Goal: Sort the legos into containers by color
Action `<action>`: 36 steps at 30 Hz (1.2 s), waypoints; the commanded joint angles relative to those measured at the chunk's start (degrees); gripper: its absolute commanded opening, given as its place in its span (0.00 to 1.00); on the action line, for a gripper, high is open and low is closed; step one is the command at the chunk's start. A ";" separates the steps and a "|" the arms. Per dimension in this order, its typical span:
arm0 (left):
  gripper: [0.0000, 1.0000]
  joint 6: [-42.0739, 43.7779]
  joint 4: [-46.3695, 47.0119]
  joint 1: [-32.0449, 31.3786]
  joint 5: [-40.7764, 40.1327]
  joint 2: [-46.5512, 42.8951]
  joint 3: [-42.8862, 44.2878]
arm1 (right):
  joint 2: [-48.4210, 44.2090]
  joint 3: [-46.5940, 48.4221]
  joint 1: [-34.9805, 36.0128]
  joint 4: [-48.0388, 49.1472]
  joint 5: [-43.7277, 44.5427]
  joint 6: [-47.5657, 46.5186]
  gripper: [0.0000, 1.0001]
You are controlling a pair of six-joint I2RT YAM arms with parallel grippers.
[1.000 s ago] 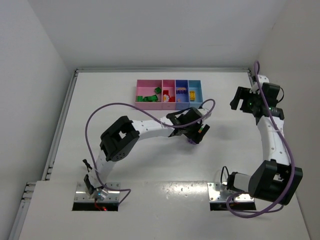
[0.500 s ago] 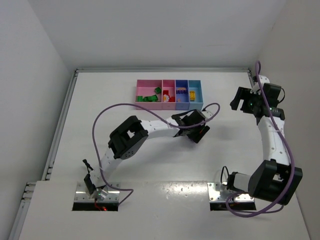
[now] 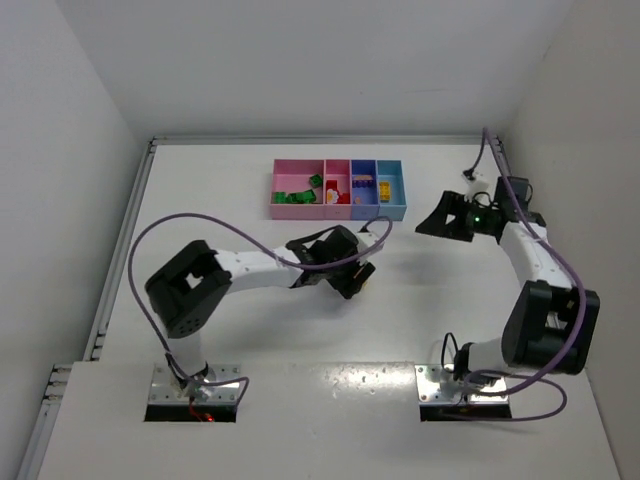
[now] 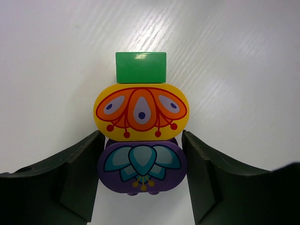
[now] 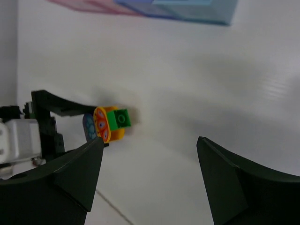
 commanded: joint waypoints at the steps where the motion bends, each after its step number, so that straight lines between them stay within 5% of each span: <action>1: 0.21 3.43 8.35 0.56 1.74 -9.45 -3.07 | 2.49 0.05 3.75 -0.64 -12.89 0.81 0.80; 13: 0.21 3.96 7.30 0.56 0.68 -13.25 -2.46 | 13.04 7.33 16.41 -2.04 -23.89 -1.02 0.80; 28: 0.21 4.49 7.30 0.56 -1.68 -15.53 -0.09 | 20.43 13.14 18.61 -16.36 -28.54 -15.00 0.72; 36: 0.21 5.02 7.30 0.56 -3.35 -16.07 -0.62 | 21.48 13.67 18.61 -16.38 -34.96 -15.54 0.21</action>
